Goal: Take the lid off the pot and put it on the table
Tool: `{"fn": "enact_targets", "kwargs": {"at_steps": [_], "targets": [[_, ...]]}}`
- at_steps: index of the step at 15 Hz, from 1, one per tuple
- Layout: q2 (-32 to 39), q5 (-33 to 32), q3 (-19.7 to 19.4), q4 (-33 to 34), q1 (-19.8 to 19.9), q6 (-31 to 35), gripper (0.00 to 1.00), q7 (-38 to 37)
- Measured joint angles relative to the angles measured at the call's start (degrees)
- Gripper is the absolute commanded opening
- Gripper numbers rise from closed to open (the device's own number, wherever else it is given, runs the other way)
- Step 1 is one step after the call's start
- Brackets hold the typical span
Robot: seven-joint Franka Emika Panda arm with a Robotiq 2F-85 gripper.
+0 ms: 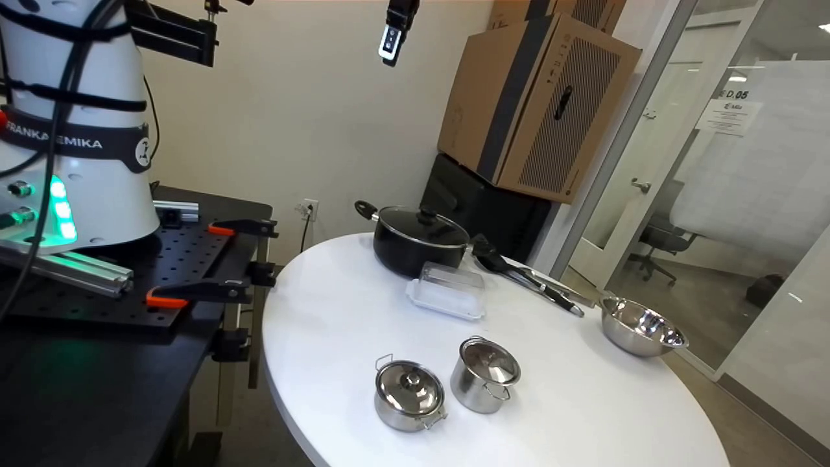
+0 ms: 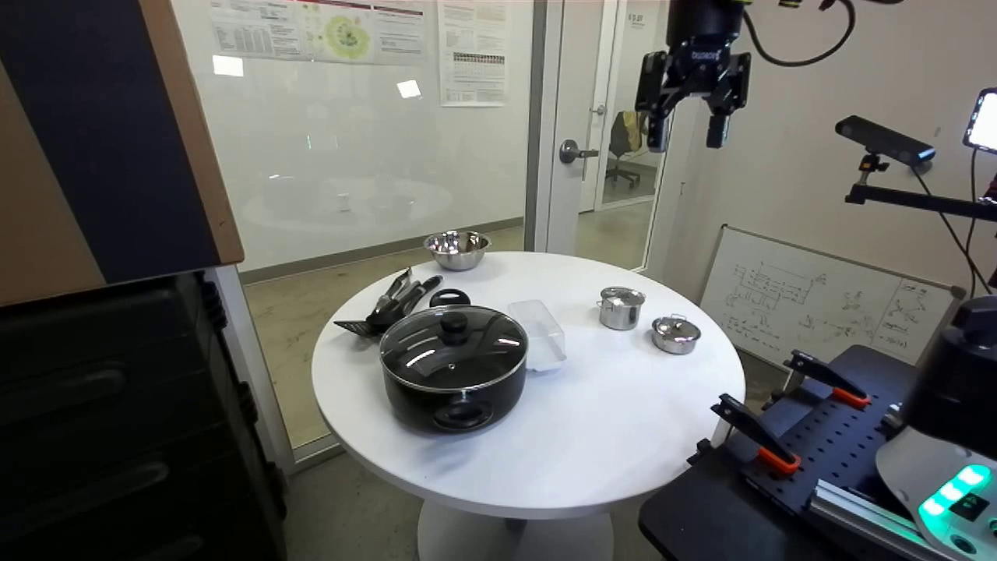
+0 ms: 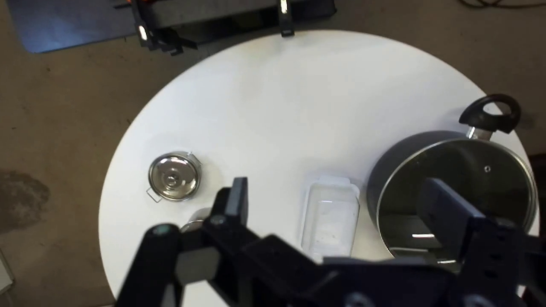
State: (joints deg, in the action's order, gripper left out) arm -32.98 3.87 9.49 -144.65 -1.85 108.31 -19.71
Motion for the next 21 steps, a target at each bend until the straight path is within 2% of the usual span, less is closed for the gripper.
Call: {"fn": "enact_targets", "kwargs": {"at_steps": [3, 5, 8, 14, 18, 21], "targets": [[5.1, 0.2, 3.9, -0.4, -0.9, 8.0, 1.00, -5.0], [9.4, 0.2, 5.8, 0.5, -1.5, 10.7, 1.00, -6.9], [18.1, 0.2, 5.9, 5.9, -2.5, 8.4, 1.00, -5.3], [35.1, -0.6, 3.4, 22.8, -2.8, 3.7, 1.00, -2.4], [41.8, -1.2, 2.6, 30.4, -4.7, 3.9, 1.00, -2.6], [45.1, -4.0, 2.7, 32.2, -7.9, 4.8, 1.00, -3.5]]}}
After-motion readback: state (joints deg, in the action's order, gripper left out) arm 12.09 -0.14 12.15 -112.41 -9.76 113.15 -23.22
